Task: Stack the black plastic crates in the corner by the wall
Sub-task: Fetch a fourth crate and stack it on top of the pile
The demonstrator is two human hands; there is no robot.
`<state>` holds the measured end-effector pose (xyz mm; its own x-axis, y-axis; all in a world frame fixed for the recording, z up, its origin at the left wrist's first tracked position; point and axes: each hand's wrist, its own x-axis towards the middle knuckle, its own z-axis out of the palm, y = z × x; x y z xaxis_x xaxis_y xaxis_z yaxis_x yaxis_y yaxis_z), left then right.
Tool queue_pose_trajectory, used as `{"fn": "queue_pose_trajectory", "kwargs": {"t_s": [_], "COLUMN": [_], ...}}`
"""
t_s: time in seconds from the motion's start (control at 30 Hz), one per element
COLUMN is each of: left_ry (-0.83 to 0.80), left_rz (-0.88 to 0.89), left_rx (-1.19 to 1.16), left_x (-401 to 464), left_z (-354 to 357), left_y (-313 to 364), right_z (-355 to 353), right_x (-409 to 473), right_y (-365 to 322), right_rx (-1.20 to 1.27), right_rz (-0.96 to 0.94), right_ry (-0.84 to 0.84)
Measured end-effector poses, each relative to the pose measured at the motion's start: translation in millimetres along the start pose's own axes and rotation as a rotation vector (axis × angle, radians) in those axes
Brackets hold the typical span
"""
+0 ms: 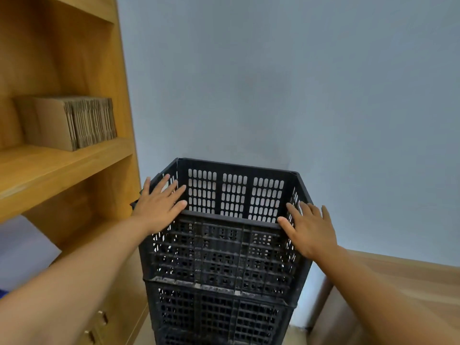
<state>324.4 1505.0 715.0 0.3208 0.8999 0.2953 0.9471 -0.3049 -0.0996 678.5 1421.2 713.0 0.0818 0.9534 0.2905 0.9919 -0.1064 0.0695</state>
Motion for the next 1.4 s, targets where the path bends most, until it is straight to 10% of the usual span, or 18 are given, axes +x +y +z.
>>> {"fn": "queue_pose_trajectory", "kwargs": {"t_s": [1.4], "left_ry": [-0.428], "left_rz": [0.198], "left_rx": [-0.074], "left_x": [263.8], "left_z": [69.8], "left_y": [-102.4], "right_z": [48.6], "right_x": [246.7], "right_y": [44.2], "right_rx": [0.029], "right_rz": [-0.044], "right_ry": [-0.430]}}
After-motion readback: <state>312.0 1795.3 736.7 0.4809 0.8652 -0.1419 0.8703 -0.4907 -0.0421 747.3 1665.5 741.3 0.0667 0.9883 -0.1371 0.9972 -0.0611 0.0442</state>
